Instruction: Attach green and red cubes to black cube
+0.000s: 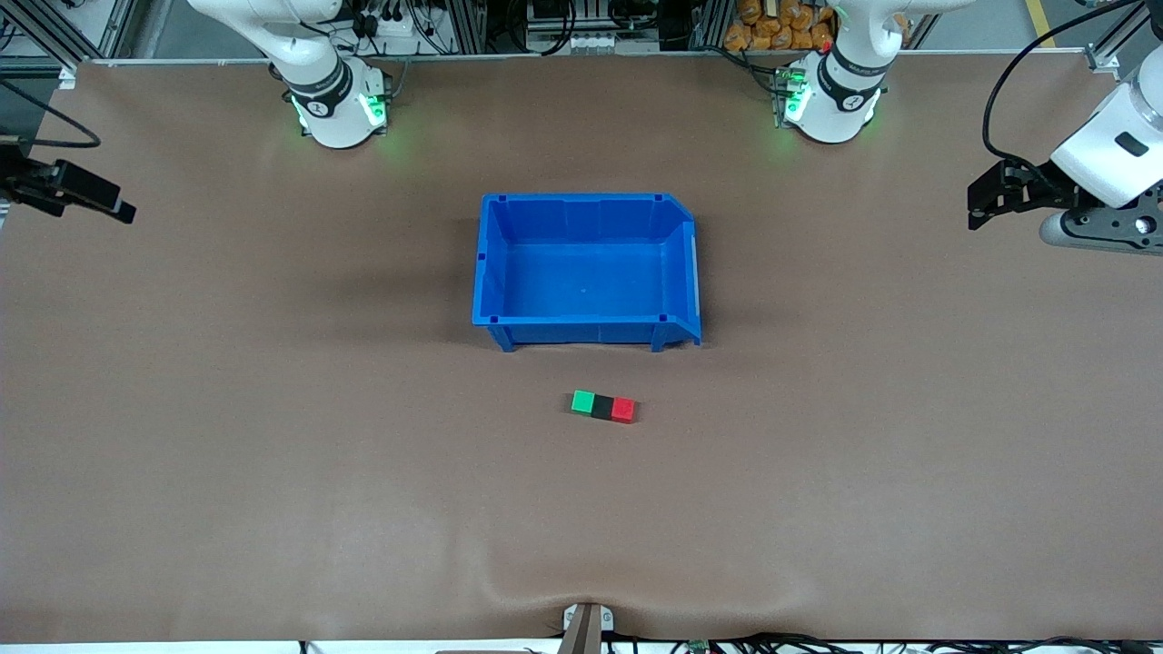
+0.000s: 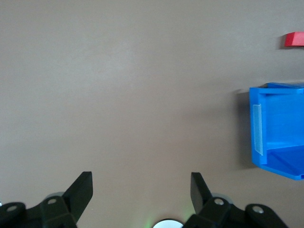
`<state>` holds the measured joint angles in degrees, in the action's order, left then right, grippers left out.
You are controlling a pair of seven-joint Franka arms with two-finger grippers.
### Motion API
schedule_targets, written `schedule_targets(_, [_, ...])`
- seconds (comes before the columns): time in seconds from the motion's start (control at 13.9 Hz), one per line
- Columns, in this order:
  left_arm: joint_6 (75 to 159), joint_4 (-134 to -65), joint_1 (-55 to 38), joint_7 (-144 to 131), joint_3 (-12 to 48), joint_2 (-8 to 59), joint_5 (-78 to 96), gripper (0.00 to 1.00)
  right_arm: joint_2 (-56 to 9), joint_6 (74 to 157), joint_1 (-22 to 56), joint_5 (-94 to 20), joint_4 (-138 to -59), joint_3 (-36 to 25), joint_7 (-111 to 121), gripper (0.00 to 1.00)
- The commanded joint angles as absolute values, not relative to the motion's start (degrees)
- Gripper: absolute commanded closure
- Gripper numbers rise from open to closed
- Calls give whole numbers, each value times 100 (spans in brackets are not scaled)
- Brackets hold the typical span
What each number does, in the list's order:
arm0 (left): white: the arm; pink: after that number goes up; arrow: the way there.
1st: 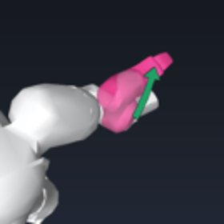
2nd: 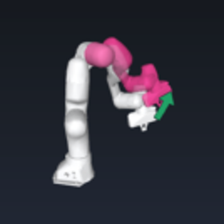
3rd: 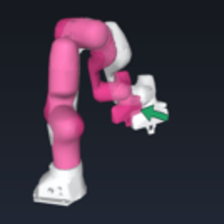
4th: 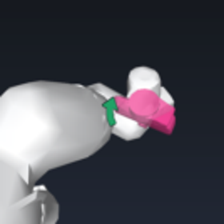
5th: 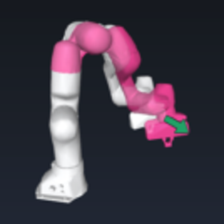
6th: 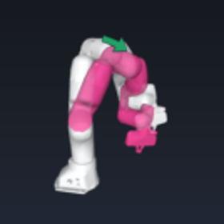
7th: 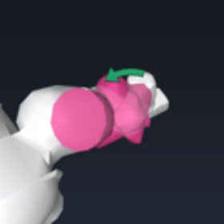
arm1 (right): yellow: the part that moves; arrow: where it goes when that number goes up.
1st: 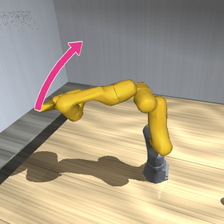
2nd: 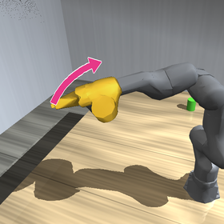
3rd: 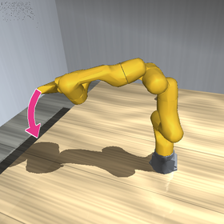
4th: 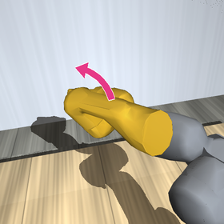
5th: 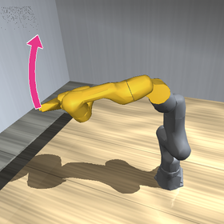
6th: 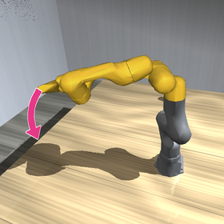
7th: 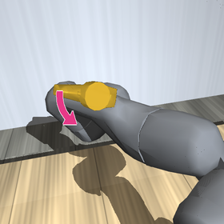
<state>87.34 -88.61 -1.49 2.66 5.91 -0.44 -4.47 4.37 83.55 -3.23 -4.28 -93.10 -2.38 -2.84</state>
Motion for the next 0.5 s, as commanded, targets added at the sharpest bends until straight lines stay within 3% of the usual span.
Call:
schedule_targets(0.0, [8649, -8851, -114, 211, 615, -132, -325, 9, 545, 8455, -246, -220, -9247, -255, -229, 0])
schedule_targets(0.43, [8648, -8859, -114, 202, 615, -123, -325, 9, 396, 8429, 88, 282, -8877, -220, -229, 0])
